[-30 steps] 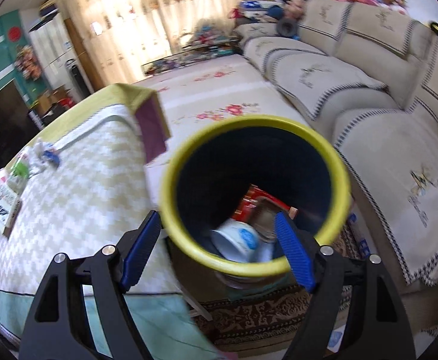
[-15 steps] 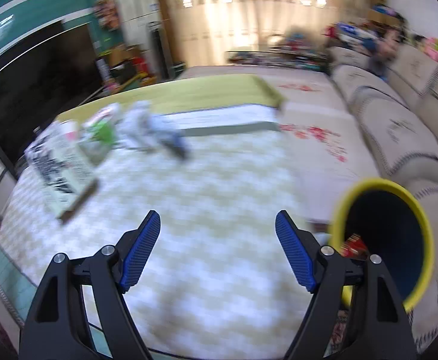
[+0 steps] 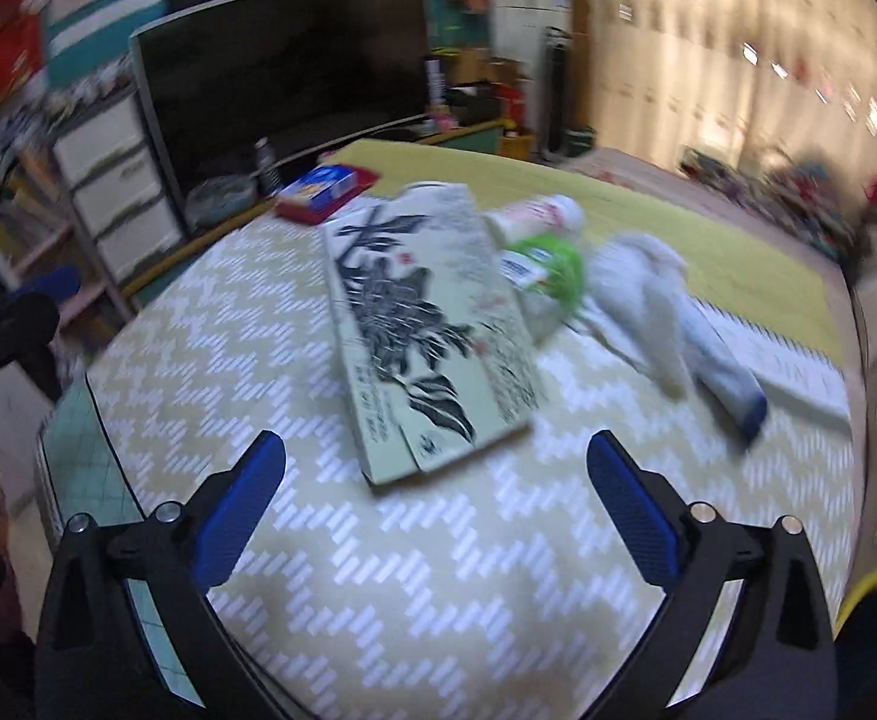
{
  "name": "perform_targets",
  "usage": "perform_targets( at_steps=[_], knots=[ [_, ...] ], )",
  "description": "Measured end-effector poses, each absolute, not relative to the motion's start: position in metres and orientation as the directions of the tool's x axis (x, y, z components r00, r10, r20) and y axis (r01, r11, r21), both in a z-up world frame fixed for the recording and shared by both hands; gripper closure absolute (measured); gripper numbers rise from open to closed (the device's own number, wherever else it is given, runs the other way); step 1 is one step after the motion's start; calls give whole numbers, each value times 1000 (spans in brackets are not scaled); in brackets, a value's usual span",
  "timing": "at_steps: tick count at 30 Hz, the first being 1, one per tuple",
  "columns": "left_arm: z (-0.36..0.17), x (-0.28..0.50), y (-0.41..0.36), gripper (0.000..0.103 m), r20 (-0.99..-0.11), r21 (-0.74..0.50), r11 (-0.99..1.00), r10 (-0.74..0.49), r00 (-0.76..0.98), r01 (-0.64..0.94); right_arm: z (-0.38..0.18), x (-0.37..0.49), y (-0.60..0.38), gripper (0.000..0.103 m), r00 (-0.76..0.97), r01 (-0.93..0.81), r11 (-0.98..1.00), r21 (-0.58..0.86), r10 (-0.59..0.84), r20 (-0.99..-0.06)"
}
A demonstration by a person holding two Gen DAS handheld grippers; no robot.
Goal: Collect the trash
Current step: 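Grasp the white-and-black printed box with the right gripper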
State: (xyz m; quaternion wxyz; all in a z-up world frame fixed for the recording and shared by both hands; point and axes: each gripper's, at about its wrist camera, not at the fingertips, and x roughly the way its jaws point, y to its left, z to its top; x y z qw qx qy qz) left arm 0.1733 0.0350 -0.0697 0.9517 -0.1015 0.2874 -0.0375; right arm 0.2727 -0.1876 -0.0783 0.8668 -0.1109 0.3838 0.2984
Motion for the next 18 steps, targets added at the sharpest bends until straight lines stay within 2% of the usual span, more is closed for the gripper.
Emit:
perform_targets(
  at_steps=[12, 16, 17, 18],
  knots=[
    [-73, 174, 28, 10, -548, -217, 976, -148, 824, 31, -109, 323, -149, 7, 459, -708, 701, -85, 365, -810],
    [-76, 175, 27, 10, -555, -216, 976, -148, 818, 30, -116, 331, -147, 7, 446, -716, 695, -65, 384, -808],
    [-76, 175, 26, 10, -557, -215, 976, -149, 817, 31, -116, 334, -149, 9, 436, -712, 701, -37, 400, -806],
    [-76, 175, 26, 10, -558, -215, 976, -149, 816, 31, -116, 334, -151, 18, 428, -711, 703, -14, 417, -802]
  ],
)
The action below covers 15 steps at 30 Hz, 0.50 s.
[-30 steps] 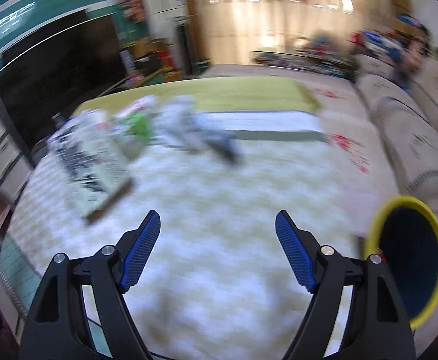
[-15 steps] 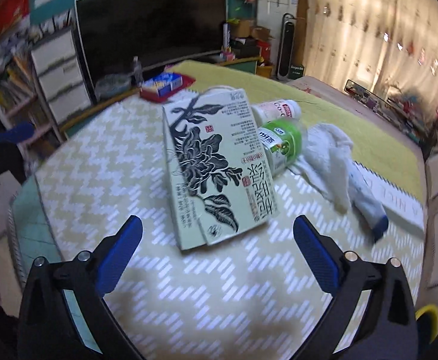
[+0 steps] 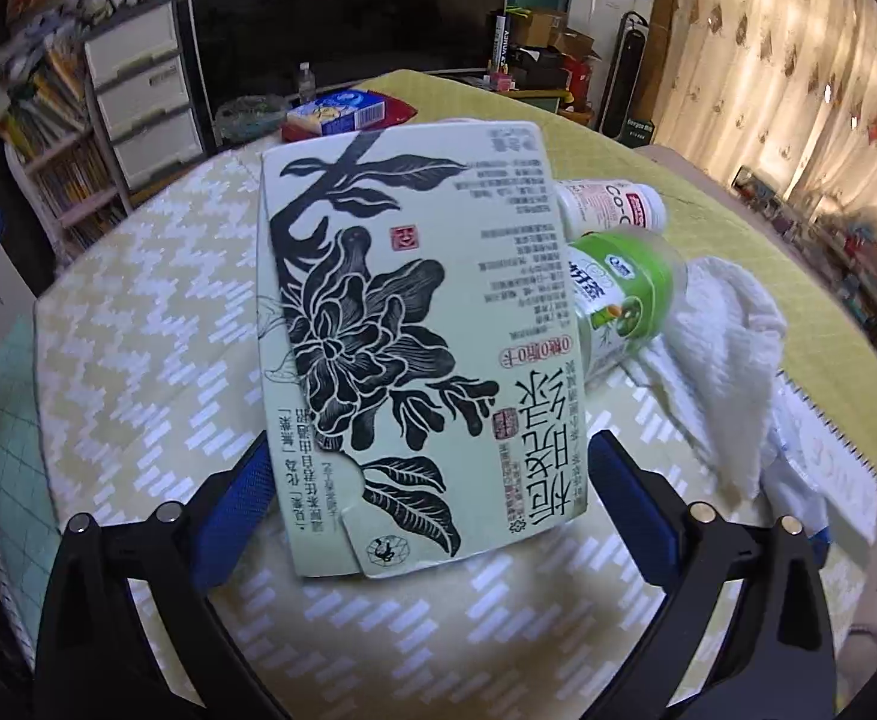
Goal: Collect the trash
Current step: 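Grasp the white-and-black printed box with the right gripper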
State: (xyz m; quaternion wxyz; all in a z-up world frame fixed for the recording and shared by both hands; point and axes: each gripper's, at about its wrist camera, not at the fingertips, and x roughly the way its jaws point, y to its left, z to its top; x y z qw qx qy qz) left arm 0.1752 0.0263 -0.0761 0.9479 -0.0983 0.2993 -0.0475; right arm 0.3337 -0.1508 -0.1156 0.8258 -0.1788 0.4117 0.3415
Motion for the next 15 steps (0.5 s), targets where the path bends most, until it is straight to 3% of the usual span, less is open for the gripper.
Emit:
perform_targets(
  at_steps=[1, 15],
  knots=[
    [-76, 176, 25, 10, -560, -214, 976, -149, 815, 32, -115, 334, -152, 28, 428, -707, 707, -5, 423, -799],
    [-84, 181, 15, 10, -574, -220, 973, -181, 799, 63, -100, 277, -205, 30, 455, -625, 771, 124, 489, -745]
  ],
)
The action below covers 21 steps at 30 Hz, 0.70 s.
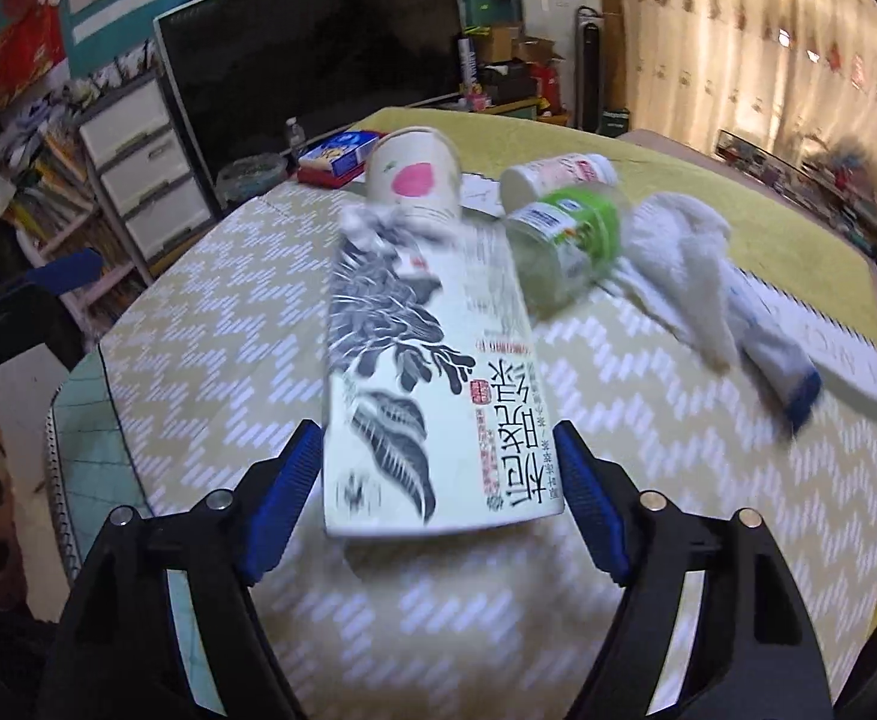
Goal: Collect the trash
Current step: 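Grasp the white-and-black printed box with the right gripper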
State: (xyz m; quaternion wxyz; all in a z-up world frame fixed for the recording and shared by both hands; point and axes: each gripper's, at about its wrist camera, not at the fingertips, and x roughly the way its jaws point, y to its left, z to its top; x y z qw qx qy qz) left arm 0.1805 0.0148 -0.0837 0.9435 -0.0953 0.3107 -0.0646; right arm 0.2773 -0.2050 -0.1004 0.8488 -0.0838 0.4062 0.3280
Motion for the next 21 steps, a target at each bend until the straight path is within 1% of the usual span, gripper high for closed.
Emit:
perform_targets(
  at_steps=[11, 15, 21],
  knots=[
    [-84, 179, -6, 10, -580, -209, 972, -210, 787, 105, -96, 232, -270, 30, 539, -489, 860, 148, 431, -724],
    [-84, 178, -18, 10, -586, -198, 972, -222, 780, 128, -102, 220, -278, 30, 561, -467, 878, 101, 383, -734],
    [-79, 173, -32, 10, -582, -174, 973, -225, 781, 151, -113, 222, -275, 28, 532, -476, 874, 94, 371, -761]
  ],
)
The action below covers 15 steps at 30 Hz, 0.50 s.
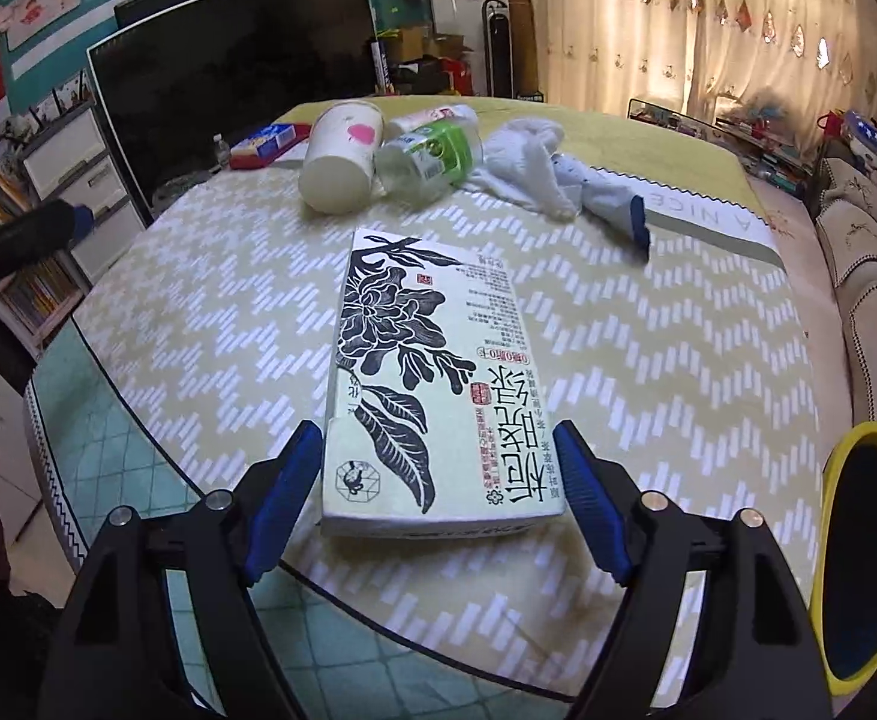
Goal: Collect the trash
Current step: 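Grasp the white-and-black printed box with the right gripper, then carry the printed box into the bin and open the right gripper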
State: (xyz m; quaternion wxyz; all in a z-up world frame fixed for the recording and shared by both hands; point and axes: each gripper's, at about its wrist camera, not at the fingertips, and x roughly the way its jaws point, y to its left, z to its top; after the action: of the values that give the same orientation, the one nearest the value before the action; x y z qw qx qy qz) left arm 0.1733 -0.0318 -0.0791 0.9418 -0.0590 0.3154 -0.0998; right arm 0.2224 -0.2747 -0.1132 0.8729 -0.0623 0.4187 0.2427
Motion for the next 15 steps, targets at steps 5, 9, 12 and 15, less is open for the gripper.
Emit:
perform_targets(
  at_steps=[5, 9, 12, 15],
  knots=[
    [-77, 172, -35, 10, -582, -167, 974, -223, 782, 153, -119, 229, -270, 20, 520, -474, 877, 80, 353, -778],
    [-78, 173, -35, 10, -585, -166, 974, -222, 781, 153, -128, 229, -265, 21, 513, -474, 878, 71, 341, -788],
    [-80, 174, -34, 10, -591, -169, 974, -223, 775, 151, -128, 226, -266, 33, 535, -459, 887, 56, 326, -779],
    [-82, 176, -35, 10, -596, -169, 974, -224, 771, 153, -123, 222, -273, 34, 549, -448, 892, 66, 333, -767]
  ],
)
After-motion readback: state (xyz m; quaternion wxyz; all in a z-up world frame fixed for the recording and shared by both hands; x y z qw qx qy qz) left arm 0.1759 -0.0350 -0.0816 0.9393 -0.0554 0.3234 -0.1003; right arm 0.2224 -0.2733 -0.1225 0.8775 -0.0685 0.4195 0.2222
